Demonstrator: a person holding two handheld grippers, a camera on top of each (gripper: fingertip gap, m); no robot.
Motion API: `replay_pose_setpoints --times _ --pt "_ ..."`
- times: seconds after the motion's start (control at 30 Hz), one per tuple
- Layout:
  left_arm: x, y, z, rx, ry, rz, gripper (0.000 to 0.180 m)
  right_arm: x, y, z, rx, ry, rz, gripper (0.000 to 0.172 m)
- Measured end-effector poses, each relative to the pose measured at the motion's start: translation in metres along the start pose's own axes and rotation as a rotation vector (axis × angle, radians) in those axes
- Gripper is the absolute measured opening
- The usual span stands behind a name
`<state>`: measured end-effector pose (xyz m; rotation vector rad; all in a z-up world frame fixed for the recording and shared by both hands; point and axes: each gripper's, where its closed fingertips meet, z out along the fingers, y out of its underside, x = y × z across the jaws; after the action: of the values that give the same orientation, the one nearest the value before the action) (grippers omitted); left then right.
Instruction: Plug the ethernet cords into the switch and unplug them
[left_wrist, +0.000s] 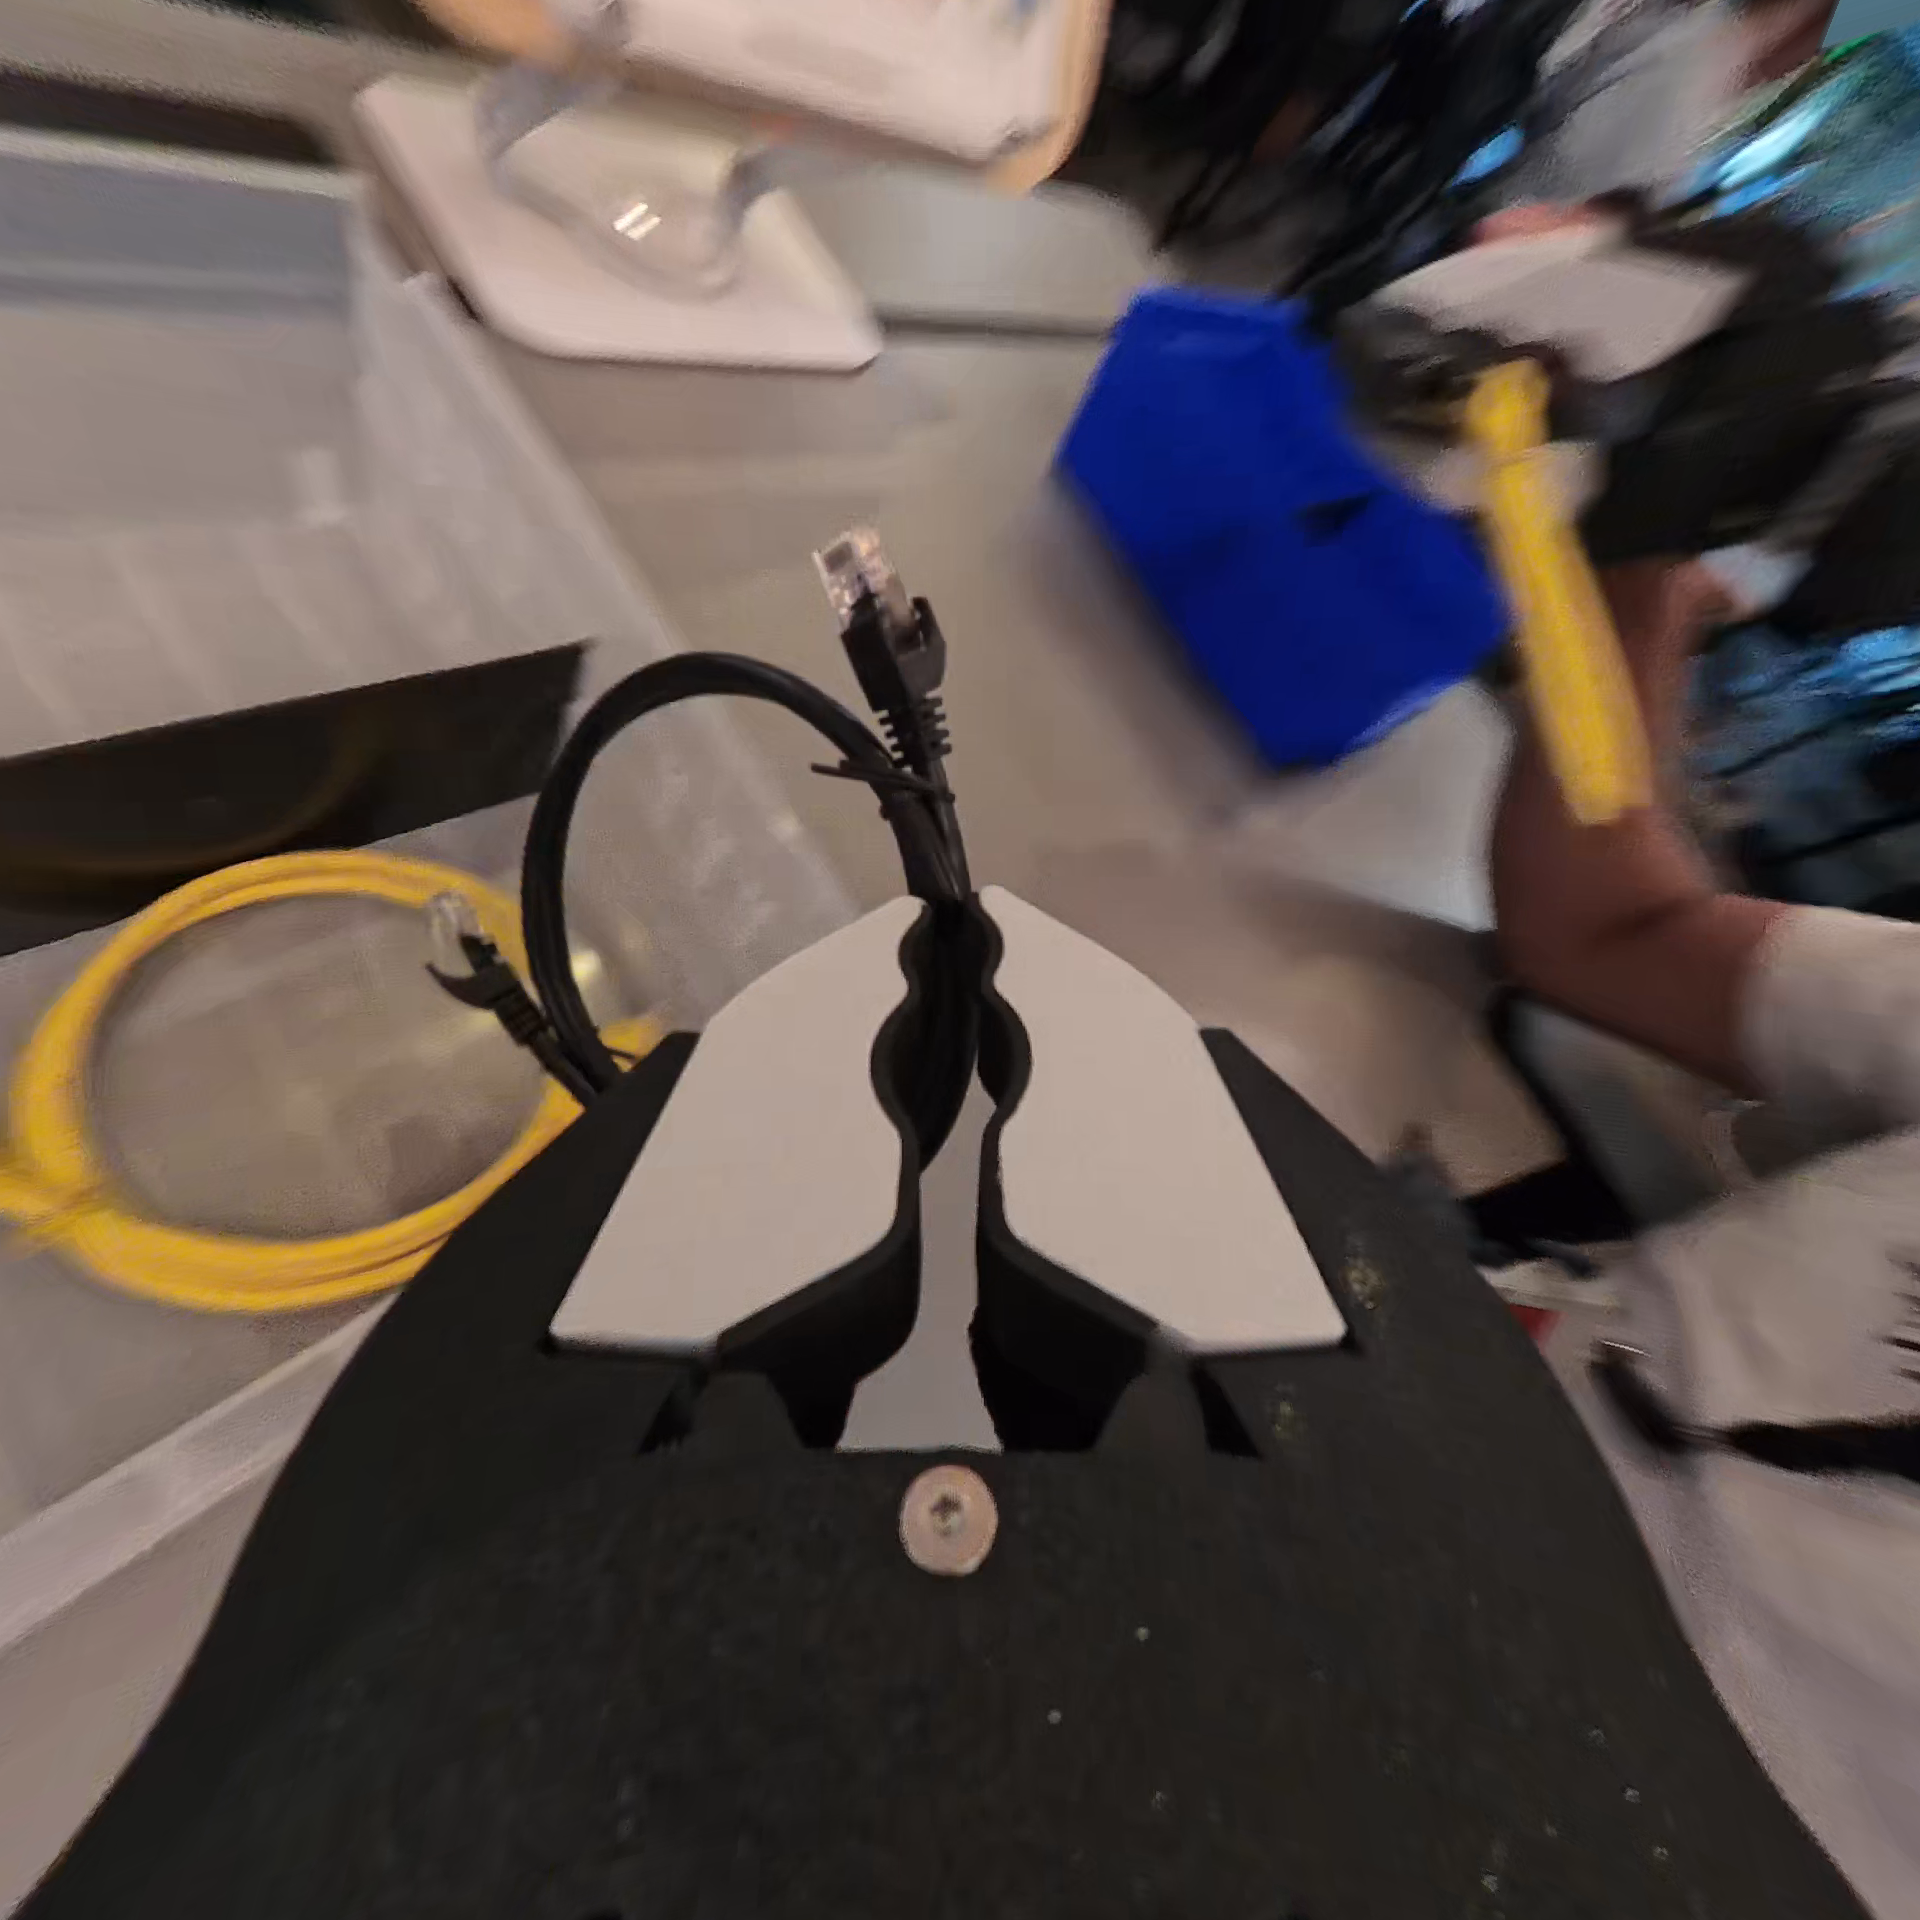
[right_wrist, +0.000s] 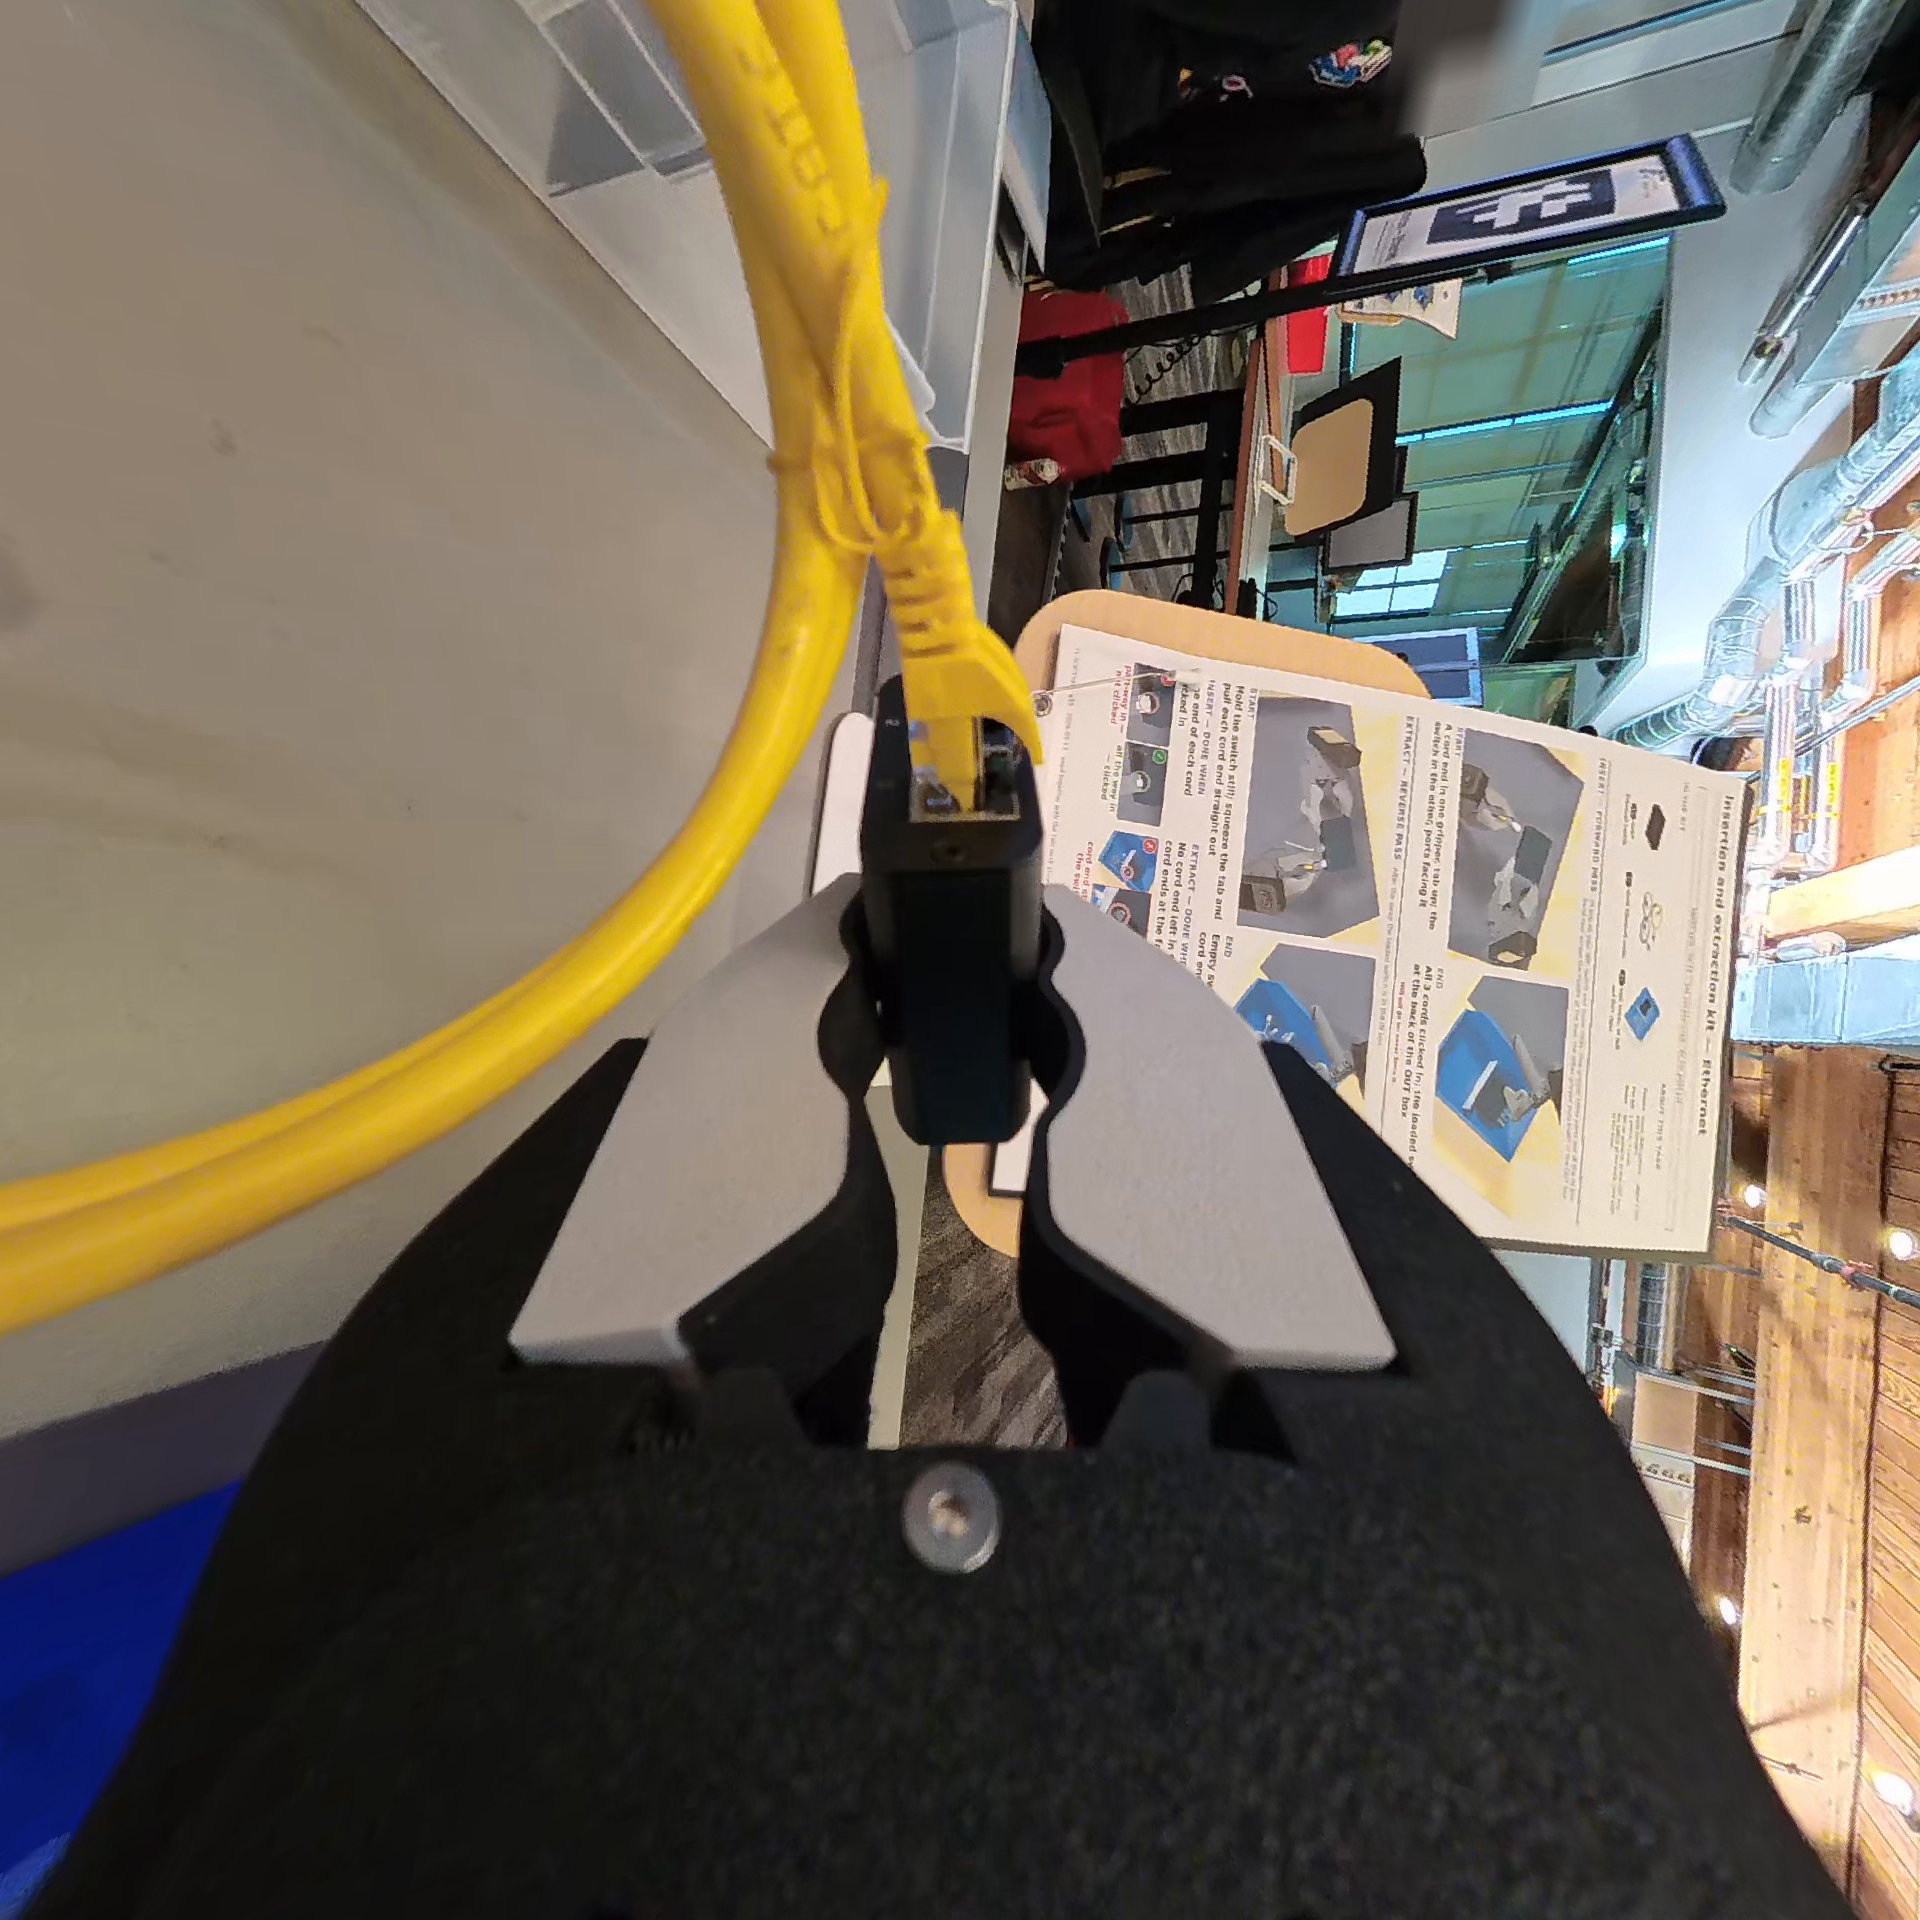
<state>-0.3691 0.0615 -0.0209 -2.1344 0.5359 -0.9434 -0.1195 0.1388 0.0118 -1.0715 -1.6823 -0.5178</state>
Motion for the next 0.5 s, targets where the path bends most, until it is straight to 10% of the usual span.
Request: replay_pose_setpoints --times 0.27,0.5 --pt "0.133 0.013 -0.013 0.190 0.673 -0.152 0.004 0.007 -0.001 -0.009 0.000 0.022 0.000 0.024" --pt "0.110 0.087 0.032 0.113 0.714 -0.424 0.004 0.011 0.001 -0.014 0.002 0.034 0.005 0.024"
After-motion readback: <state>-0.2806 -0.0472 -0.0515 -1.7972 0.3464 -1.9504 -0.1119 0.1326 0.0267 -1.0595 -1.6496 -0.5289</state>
